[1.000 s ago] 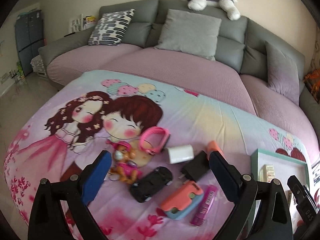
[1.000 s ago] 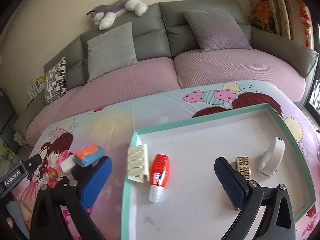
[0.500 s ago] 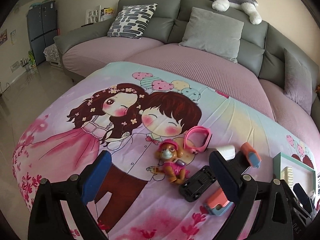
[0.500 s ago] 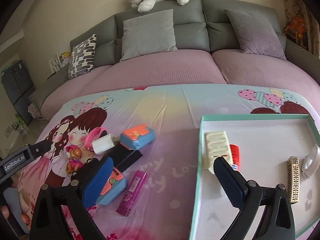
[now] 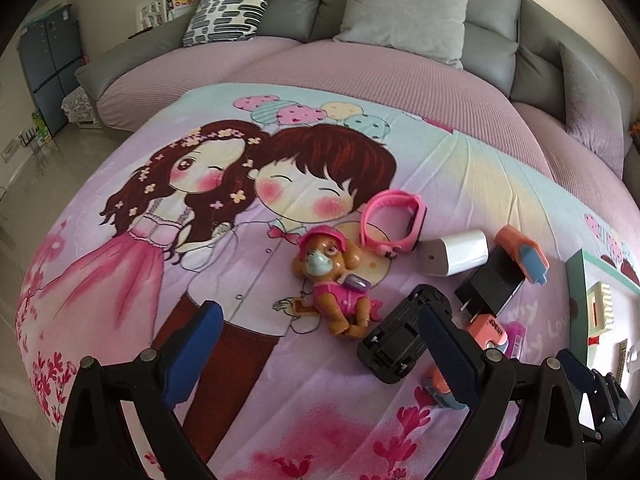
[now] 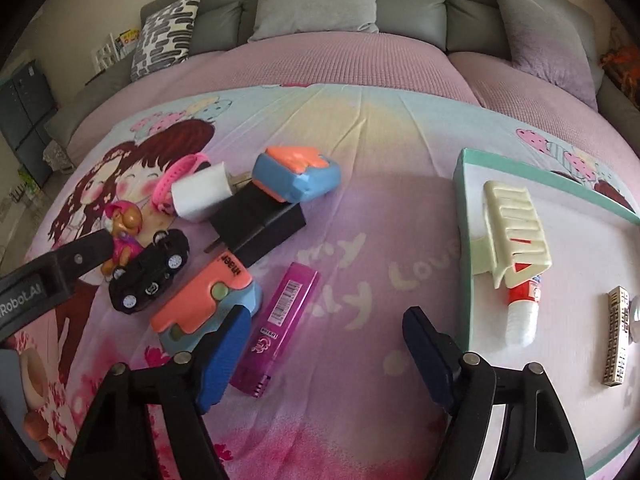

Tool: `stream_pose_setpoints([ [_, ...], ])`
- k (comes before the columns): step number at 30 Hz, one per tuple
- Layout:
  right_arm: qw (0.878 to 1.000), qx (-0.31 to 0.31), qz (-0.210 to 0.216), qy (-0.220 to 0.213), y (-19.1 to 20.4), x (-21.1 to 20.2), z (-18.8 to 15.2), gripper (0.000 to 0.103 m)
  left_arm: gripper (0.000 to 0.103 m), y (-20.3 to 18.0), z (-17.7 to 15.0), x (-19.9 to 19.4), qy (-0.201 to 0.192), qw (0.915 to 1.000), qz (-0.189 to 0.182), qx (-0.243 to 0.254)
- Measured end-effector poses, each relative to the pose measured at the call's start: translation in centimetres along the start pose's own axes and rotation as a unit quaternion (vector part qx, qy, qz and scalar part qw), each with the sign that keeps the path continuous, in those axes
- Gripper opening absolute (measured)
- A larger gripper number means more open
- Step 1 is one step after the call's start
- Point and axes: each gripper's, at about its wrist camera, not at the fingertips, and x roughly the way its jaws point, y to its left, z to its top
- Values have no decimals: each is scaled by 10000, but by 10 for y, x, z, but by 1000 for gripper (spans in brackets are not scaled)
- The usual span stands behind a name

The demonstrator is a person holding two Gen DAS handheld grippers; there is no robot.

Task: Organize rigid objects
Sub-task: 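Grasp the pink dog figure with the left tool while the right tool grasps the pink tube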

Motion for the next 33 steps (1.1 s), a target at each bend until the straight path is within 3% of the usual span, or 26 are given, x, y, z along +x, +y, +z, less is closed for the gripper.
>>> stream_pose_setpoints([
  [8,9991,-379,-131,110,10,4,-3,74,98,-24,-5,16,191,9988,-1,444],
  [16,9995,-275,-157,98,0,2,0,50,98,-33,-6,24,238,9971,314,653],
  [22,9997,-194,-109,108,-6,2,0,43,98,-20,-5,27,250,9985,362,326],
  [26,9996,-238,-118,105,-6,2,-1,42,98,-5,-2,28,248,9994,241,-88],
  [33,9995,-263,-123,109,-5,2,-1,42,98,22,1,27,44,9960,408,-798],
])
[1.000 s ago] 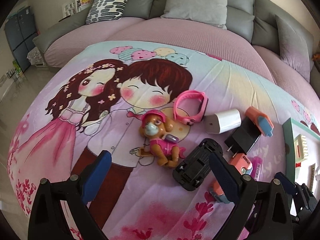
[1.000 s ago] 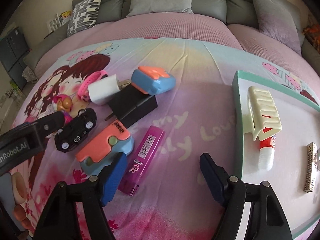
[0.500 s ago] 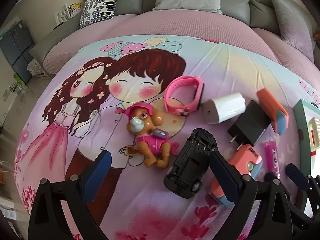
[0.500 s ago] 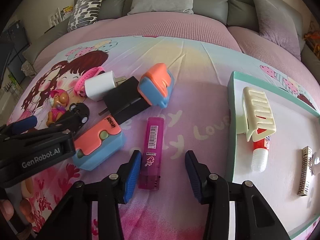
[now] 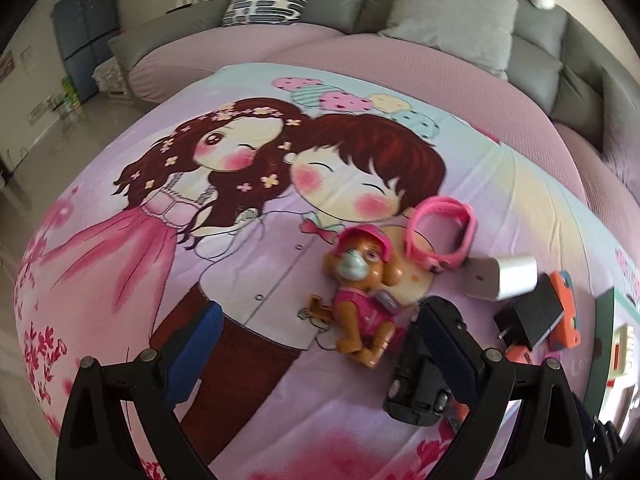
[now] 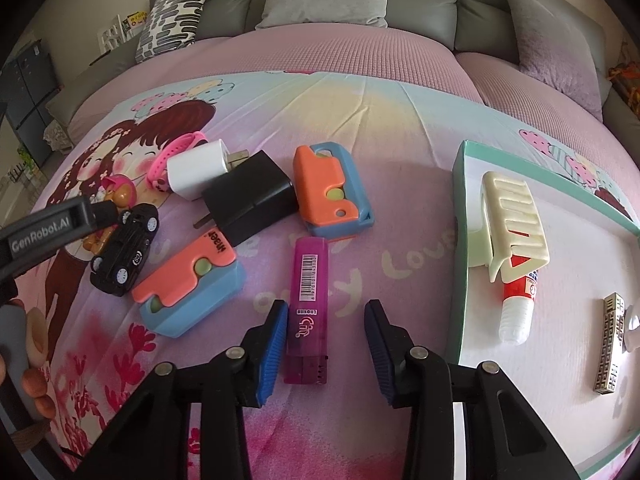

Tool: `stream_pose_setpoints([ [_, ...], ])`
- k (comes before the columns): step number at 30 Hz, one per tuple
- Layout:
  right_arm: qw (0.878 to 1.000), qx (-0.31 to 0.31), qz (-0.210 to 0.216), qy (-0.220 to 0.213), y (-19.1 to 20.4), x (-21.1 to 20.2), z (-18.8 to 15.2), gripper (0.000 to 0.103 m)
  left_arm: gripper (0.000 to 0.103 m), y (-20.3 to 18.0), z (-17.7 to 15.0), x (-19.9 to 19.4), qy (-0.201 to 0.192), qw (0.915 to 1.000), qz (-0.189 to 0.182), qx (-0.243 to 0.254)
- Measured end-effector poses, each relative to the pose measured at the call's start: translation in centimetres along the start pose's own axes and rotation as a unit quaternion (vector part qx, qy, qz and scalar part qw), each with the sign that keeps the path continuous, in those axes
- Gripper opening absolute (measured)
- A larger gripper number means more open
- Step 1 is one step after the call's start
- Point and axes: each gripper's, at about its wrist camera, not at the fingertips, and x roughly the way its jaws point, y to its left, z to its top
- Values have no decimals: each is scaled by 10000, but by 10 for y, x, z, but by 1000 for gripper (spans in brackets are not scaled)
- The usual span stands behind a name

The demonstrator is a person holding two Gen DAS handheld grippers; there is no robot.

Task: Organize rigid objects
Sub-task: 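Grasp the pink dog figure with the left tool while the right tool grasps the pink tube, then carry the dog figure and pink tube over the tray and lower them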

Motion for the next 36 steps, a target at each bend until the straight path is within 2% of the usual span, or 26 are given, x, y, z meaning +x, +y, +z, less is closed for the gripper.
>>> stream_pose_setpoints([
  [4,10000,-5,-12,0,0,0,0,42,98,4,-1,12,108,9998,16,-137],
  [13,9999,-90,-110,-24,3,2,-1,42,96,-4,-3,27,234,9997,100,20],
  [15,9999,-95,-105,-24,3,1,-1,42,82,-4,-4,27,243,9996,109,21],
  [17,9999,-79,-98,-14,2,1,-1,41,75,-4,-4,25,218,9997,103,53],
  [18,9999,-80,-107,-9,3,1,-1,41,67,-4,-4,24,213,9997,49,65],
  [19,9999,-87,-112,-9,3,1,-1,39,63,-5,-3,23,203,9998,19,83],
  [21,9999,-68,-97,-18,3,0,-1,33,44,-7,-3,22,190,9997,-40,134],
  [22,10000,-48,-76,-21,2,0,-1,30,41,-8,-3,21,188,9997,-78,160],
  [25,10000,17,-70,-62,0,-1,-1,21,41,-8,-3,17,184,9994,-259,133],
  [27,9999,130,62,-92,-3,-2,-1,21,41,-8,-2,13,126,9991,-394,78],
  [31,9995,215,164,-181,-4,-6,-1,21,41,-9,1,6,21,9990,-436,85],
  [36,9976,356,275,-525,-9,-25,2,21,41,-5,6,-14,-250,9984,-505,0],
])
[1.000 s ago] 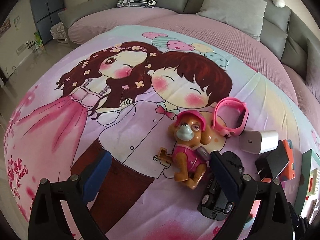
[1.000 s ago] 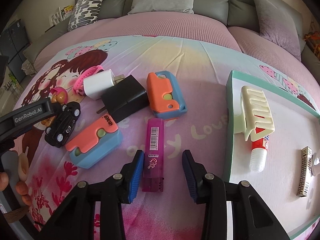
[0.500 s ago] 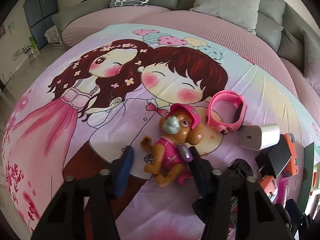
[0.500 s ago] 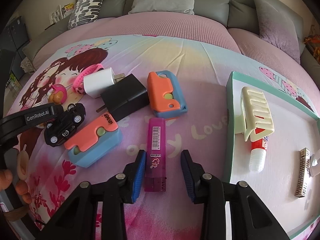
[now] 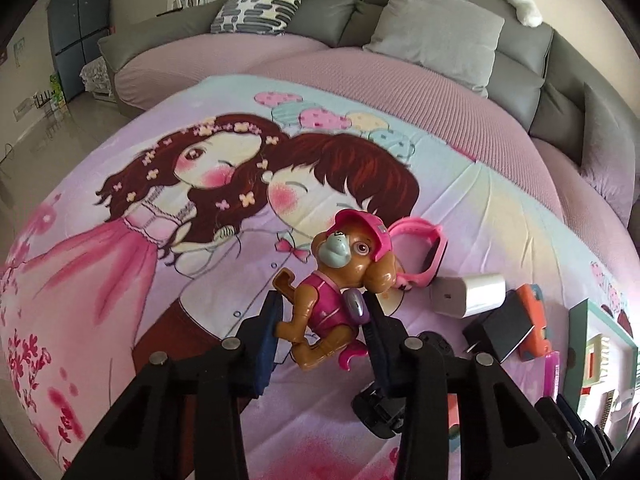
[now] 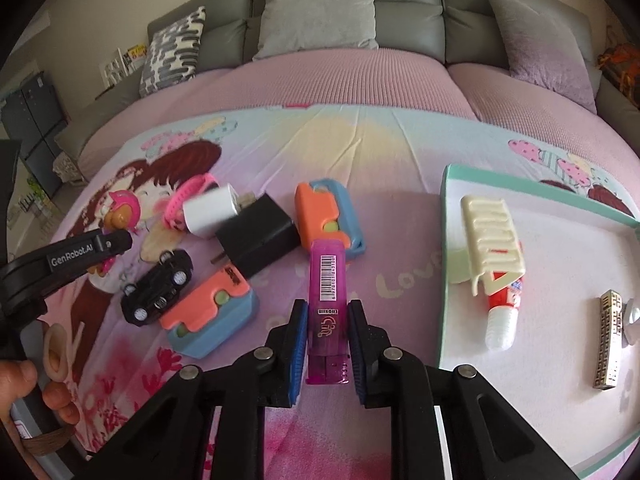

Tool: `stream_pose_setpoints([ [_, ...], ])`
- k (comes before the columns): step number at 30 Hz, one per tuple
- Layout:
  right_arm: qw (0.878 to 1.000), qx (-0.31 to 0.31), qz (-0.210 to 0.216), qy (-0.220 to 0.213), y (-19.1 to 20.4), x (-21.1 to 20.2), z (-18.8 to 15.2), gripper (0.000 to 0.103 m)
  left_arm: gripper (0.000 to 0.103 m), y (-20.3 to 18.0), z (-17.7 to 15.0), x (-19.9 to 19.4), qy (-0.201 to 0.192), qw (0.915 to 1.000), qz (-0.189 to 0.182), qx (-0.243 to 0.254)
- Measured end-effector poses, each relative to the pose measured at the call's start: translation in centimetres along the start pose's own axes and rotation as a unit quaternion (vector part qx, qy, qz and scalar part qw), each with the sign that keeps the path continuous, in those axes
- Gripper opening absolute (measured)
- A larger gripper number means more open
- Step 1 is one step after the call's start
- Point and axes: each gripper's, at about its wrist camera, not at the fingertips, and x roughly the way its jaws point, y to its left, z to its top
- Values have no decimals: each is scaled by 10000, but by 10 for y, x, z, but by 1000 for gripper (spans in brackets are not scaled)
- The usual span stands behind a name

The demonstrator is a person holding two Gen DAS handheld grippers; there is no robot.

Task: Organize rigid objects
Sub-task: 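Carry the dog figure and pink tube over the tray and lower them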

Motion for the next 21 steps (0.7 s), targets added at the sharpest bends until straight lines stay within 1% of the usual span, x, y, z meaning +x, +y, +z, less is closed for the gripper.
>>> stream_pose_setpoints([
  [9,9996,179,-10,-203,-8,-13,5,21,41,-7,5,-21,-210,9996,-198,23],
  [21,9991,268,13,-316,-14,-20,7,21,41,-22,5,-33,-306,9987,-372,185],
])
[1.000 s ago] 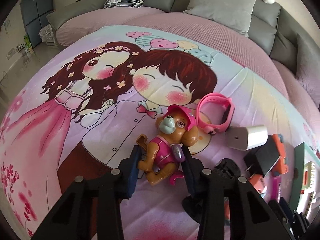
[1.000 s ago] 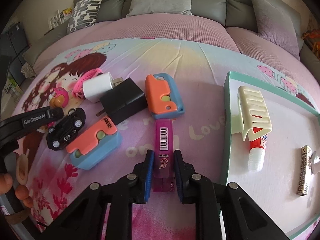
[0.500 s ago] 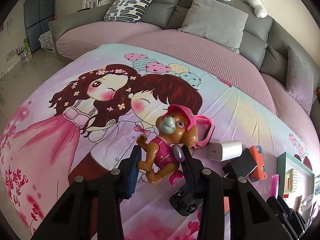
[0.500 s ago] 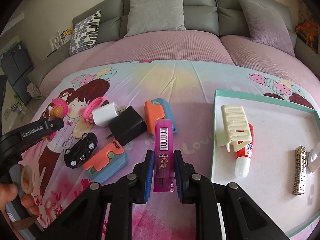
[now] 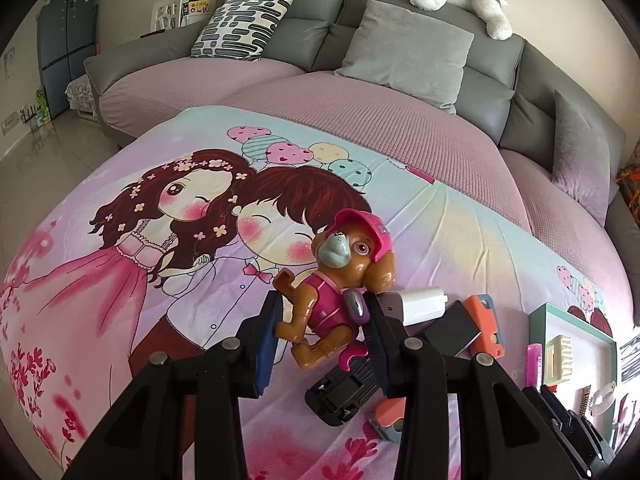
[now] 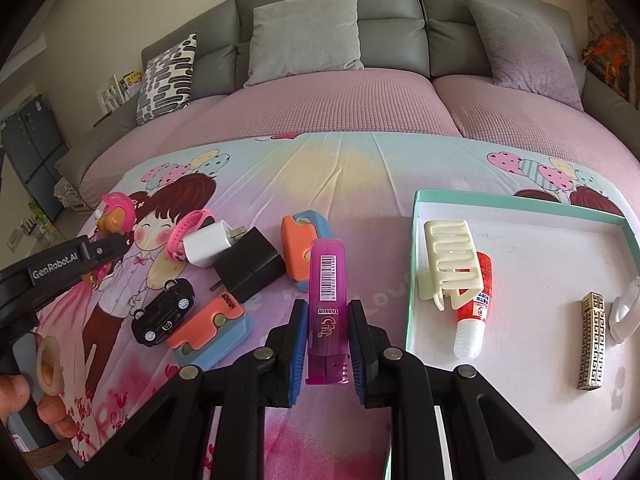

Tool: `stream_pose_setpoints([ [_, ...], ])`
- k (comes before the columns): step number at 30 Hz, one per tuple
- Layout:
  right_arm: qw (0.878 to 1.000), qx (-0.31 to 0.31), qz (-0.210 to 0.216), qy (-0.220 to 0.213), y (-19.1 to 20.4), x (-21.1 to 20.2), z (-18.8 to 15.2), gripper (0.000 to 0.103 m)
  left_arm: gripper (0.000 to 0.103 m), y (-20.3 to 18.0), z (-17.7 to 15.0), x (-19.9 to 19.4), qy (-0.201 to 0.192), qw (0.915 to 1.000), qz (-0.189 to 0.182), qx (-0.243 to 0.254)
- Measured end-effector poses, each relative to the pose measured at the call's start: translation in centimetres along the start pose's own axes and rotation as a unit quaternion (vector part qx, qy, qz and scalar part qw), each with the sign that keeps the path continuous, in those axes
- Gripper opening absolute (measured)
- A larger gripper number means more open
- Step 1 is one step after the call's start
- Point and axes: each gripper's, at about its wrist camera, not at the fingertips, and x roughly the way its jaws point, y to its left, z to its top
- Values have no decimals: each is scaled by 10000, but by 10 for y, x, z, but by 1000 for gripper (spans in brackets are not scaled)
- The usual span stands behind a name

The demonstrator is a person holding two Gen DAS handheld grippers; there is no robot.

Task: Organize rigid objects
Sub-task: 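Carry the dog figure and pink tube over the tray and lower them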

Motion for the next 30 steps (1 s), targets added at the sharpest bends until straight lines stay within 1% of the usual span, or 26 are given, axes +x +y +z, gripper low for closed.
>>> stream_pose_setpoints([
  [3,9998,9,-50,-211,-5,-11,4,21,41,-6,1,-5,-42,9999,-81,44],
  [7,9980,145,-372,-499,-27,-29,10,21,41,-27,3,-12,-100,9990,-341,264],
  [11,9949,408,-727,-569,-56,-41,12,21,41,-56,0,-20,-139,9961,-660,575],
  [17,9874,844,-1186,-626,-104,-59,11,21,41,-96,-8,-30,-122,9891,-1073,996],
  [22,9804,1030,-1538,-669,-132,-73,8,21,41,-134,-22,-37,-21,9789,-1485,1406],
  [25,9779,1109,-1659,-632,-145,-78,5,21,41,-160,-35,-39,111,9691,-1761,1722],
  [27,9776,1121,-1687,-571,-152,-78,4,21,41,-173,-44,-39,182,9641,-1828,1916],
  [30,9780,1162,-1656,-502,-158,-78,1,21,41,-189,-55,-39,241,9598,-1775,2159],
])
